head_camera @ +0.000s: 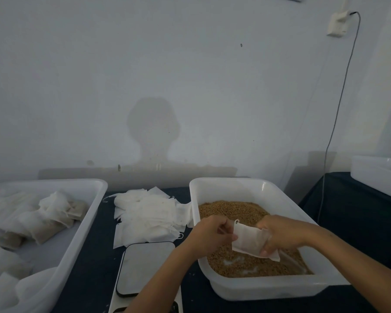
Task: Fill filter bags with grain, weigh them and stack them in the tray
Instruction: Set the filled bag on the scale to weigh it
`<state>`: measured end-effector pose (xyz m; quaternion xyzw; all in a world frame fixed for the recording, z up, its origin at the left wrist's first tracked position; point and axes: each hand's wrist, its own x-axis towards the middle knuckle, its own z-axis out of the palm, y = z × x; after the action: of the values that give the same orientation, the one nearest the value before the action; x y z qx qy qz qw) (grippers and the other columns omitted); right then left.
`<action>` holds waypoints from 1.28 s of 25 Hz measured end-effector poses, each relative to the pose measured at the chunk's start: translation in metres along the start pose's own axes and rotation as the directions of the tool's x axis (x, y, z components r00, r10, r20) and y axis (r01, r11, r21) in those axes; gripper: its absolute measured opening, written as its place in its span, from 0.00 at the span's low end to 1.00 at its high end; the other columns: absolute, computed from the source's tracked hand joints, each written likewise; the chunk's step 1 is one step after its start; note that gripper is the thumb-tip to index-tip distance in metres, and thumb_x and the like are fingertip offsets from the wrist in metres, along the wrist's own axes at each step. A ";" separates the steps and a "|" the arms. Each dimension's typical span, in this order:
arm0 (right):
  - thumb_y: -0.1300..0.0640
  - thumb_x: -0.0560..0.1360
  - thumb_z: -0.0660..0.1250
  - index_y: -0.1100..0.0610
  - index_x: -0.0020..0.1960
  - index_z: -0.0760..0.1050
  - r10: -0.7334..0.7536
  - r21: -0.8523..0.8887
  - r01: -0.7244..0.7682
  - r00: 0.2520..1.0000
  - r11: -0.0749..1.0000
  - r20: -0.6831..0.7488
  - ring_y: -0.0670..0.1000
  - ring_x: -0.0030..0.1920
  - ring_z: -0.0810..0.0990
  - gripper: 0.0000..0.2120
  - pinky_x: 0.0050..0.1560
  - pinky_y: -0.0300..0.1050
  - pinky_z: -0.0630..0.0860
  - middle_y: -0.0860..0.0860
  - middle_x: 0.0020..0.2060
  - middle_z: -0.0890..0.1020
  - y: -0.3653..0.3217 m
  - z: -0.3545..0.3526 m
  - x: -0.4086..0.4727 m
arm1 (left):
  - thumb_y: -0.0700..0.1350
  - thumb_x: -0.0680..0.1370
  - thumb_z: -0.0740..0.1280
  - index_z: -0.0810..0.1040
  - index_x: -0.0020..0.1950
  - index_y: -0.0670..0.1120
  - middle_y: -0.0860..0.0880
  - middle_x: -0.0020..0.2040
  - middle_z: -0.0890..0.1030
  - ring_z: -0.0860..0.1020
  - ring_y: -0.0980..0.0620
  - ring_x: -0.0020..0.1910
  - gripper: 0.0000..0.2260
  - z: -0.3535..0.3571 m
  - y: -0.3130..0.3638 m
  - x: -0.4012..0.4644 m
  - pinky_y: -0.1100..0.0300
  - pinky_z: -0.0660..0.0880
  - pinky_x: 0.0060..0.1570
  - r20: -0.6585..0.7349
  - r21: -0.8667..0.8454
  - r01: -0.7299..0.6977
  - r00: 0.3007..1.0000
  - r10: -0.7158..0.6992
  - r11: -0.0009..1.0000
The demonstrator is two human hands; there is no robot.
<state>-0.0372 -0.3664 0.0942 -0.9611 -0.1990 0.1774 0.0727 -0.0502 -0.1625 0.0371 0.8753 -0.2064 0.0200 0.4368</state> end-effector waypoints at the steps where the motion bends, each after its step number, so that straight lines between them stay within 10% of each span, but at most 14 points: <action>1: 0.56 0.71 0.73 0.56 0.58 0.76 0.004 -0.004 -0.004 1.000 1.000 0.013 0.47 0.52 0.78 0.16 0.49 0.38 0.75 0.49 0.55 0.80 0.001 -0.002 0.000 | 0.46 0.76 0.69 0.77 0.45 0.46 0.59 0.39 0.75 0.73 0.62 0.38 0.05 0.001 0.000 0.000 0.63 0.72 0.45 0.007 0.000 -0.001 1.000 0.001 1.000; 17: 0.54 0.70 0.74 0.50 0.50 0.76 0.016 0.241 0.011 0.993 0.971 -0.113 0.42 0.46 0.79 0.11 0.45 0.32 0.77 0.44 0.46 0.80 0.020 0.022 0.004 | 0.45 0.76 0.69 0.75 0.40 0.51 0.58 0.40 0.77 0.76 0.58 0.42 0.06 0.001 0.012 0.009 0.57 0.76 0.50 -0.009 -0.036 -0.096 0.995 0.096 0.995; 23: 0.63 0.66 0.76 0.50 0.57 0.77 0.120 0.863 0.219 0.945 0.455 -0.303 0.52 0.51 0.83 0.22 0.52 0.56 0.81 0.53 0.49 0.84 0.010 0.052 0.008 | 0.45 0.78 0.67 0.76 0.56 0.48 0.54 0.54 0.80 0.78 0.58 0.54 0.08 -0.007 0.016 0.010 0.63 0.76 0.55 -0.304 -0.337 -0.226 0.945 0.121 0.914; 26: 0.61 0.63 0.76 0.53 0.59 0.77 0.143 0.929 0.307 0.930 0.206 -0.339 0.57 0.53 0.82 0.25 0.46 0.50 0.81 0.56 0.50 0.84 -0.008 0.051 0.008 | 0.44 0.76 0.69 0.76 0.56 0.45 0.51 0.52 0.81 0.80 0.55 0.53 0.10 -0.007 0.010 0.007 0.61 0.77 0.53 -0.318 -0.425 -0.194 0.947 0.055 0.884; 32: 0.60 0.66 0.73 0.53 0.57 0.78 0.025 0.909 0.384 0.919 0.160 -0.393 0.53 0.46 0.83 0.20 0.39 0.43 0.79 0.55 0.48 0.84 -0.056 0.038 0.001 | 0.41 0.76 0.69 0.80 0.44 0.45 0.54 0.39 0.82 0.80 0.55 0.41 0.02 -0.020 0.013 -0.010 0.61 0.76 0.43 -0.429 -0.343 -0.287 0.895 0.123 0.894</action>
<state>-0.0706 -0.3126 0.0701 -0.6735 -0.1393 0.0955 0.7196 -0.0610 -0.1506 0.0567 0.7184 -0.2064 0.2013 0.6331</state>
